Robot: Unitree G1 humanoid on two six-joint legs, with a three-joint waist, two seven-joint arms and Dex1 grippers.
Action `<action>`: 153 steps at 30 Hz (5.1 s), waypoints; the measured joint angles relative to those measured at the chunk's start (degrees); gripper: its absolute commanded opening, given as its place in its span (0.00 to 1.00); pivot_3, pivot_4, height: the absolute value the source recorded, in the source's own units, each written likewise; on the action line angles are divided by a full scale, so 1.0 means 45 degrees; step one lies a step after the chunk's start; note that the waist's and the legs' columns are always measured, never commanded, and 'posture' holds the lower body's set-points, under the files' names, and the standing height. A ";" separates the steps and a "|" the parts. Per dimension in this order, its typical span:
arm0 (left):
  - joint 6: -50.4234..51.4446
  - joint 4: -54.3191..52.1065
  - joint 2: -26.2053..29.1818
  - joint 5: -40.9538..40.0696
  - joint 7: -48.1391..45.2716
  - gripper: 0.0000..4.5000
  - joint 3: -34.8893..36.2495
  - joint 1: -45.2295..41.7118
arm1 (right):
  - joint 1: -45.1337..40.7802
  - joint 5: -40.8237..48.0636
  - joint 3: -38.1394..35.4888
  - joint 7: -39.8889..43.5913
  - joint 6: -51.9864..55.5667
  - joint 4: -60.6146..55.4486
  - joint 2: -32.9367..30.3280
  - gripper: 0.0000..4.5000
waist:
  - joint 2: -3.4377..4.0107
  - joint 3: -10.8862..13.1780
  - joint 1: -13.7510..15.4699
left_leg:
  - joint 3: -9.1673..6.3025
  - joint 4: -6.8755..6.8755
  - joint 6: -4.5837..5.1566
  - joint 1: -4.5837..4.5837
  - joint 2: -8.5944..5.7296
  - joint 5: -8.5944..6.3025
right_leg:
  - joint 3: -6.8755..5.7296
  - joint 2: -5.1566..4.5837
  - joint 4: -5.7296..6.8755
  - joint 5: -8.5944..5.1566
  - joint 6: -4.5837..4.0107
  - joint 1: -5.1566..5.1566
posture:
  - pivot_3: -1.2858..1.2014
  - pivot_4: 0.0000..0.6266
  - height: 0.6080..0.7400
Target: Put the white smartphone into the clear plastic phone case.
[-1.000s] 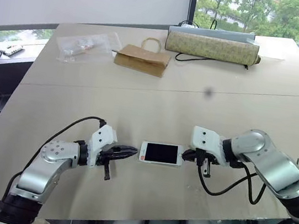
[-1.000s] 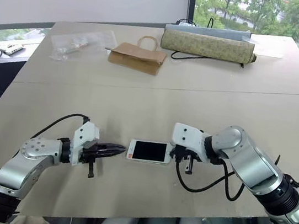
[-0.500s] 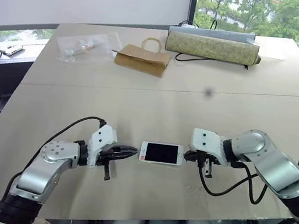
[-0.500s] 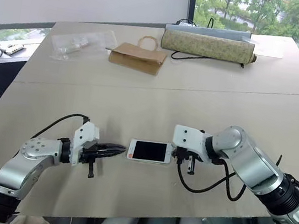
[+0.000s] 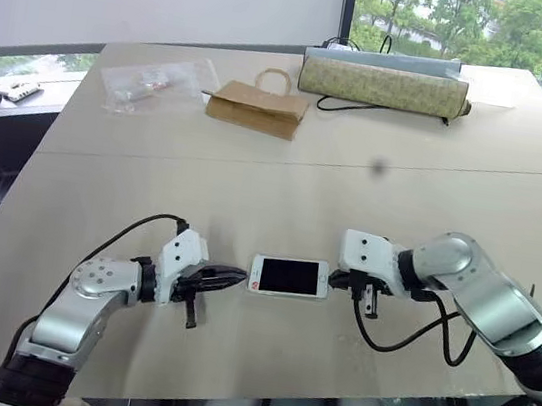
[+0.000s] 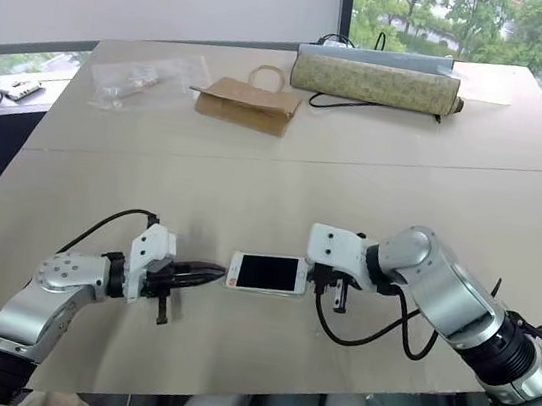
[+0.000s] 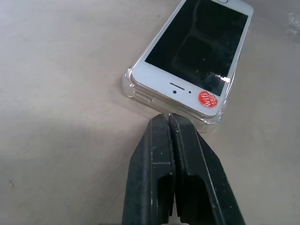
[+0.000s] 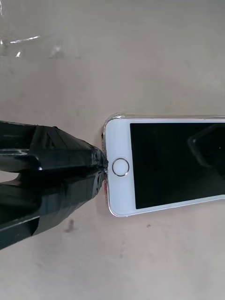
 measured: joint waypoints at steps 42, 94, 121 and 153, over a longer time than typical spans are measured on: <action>-0.0008 -0.0002 -0.0158 0.0090 0.0205 0.02 0.0645 0.0670 | -0.0931 -0.0914 0.0501 0.0825 -0.0291 0.1841 0.1694 0.00 | -0.0010 -0.0030 -0.0541 | 0.0047 0.0006 -0.0008 0.0105 0.0031 0.0005 | 0.0070 0.0043 0.0164 0.0009 -0.0023 -0.0001 | 0.52 0.24 1.00; -0.0096 0.0919 -0.0818 -0.0356 -0.0487 0.02 -0.1036 -0.1453 | 0.2911 0.1440 -0.2035 -0.1339 -0.3337 0.1190 0.1356 0.00 | -0.0056 -0.0044 -0.0247 | 0.0164 0.0056 -0.0009 -0.0006 0.0018 0.0006 | 0.0182 0.0045 0.0179 0.0012 -0.0017 -0.0136 | 0.52 0.24 1.00; 0.0863 0.0204 -0.0810 -0.0083 0.0355 0.02 -0.1046 -0.0938 | 0.1511 -0.0237 -0.0268 0.0488 -0.4776 0.3634 0.2262 0.00 | -0.0060 -0.0334 -0.0294 | 0.0161 -0.0007 0.0002 0.0294 0.0024 -0.0001 | 0.0189 0.0077 0.0169 0.0005 -0.0011 0.0127 | 0.52 0.24 1.00; 0.3126 -0.1160 -0.0908 -0.1049 0.1226 0.02 -0.0502 -0.0761 | 0.2026 0.2900 -0.3145 -0.0857 -0.0315 0.1570 0.3067 0.00 | -0.0041 -0.0212 -0.0285 | 0.0102 0.0001 -0.0009 0.0043 0.0019 0.0004 | 0.0152 0.0051 0.0153 0.0007 -0.0013 -0.0090 | 0.52 0.24 1.00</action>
